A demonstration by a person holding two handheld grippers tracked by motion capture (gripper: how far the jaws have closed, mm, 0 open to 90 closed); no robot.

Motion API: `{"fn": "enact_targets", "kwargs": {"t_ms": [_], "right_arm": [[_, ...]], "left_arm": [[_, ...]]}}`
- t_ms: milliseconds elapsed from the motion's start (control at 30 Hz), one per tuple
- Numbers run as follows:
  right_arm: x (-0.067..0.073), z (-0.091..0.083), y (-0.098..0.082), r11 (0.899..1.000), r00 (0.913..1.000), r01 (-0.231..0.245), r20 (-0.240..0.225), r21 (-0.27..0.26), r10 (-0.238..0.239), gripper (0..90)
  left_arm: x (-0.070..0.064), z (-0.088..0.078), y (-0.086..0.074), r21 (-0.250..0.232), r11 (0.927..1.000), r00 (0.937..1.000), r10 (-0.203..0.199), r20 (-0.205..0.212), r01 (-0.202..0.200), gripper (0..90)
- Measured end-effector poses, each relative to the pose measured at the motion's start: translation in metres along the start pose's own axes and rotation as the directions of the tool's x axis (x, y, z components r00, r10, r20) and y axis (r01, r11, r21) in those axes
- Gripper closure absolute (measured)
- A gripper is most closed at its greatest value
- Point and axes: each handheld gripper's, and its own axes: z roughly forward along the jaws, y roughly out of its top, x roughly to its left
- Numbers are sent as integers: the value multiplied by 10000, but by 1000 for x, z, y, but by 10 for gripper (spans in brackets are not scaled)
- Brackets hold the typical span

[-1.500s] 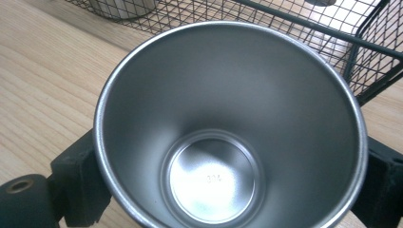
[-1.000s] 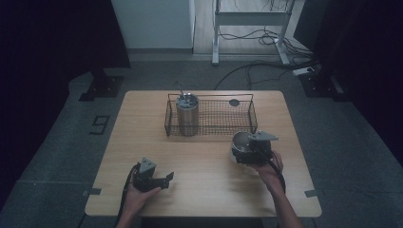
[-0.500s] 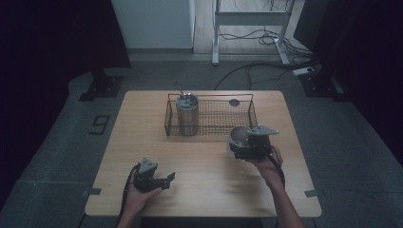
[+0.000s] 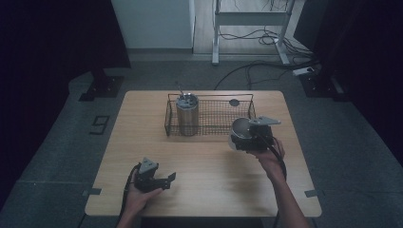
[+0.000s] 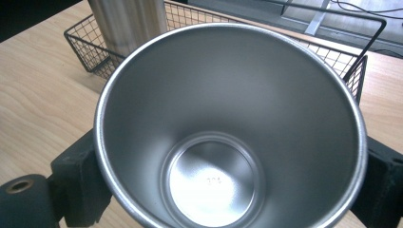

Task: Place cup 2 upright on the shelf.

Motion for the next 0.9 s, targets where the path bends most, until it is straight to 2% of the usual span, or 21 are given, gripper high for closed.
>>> {"fn": "enact_targets", "kwargs": {"t_ms": [267,367,533,900], "right_arm": [[-1,4,14,10000,10000,-43,71,18,43,74],[-3,6,19,9999,9998,-162,80,-4,163,74],[-5,12,26,9999,9999,-55,131,95,53,74],[-13,22,41,9996,9994,-196,296,181,190,74]], "left_arm": [[4,-3,0,-133,9998,9998,-163,96,164,140],[4,-3,0,-125,9998,9998,-143,131,144,140],[4,-2,0,-53,9999,9998,-100,171,101,141],[5,-3,0,3,10000,9997,-64,216,64,142]]}}
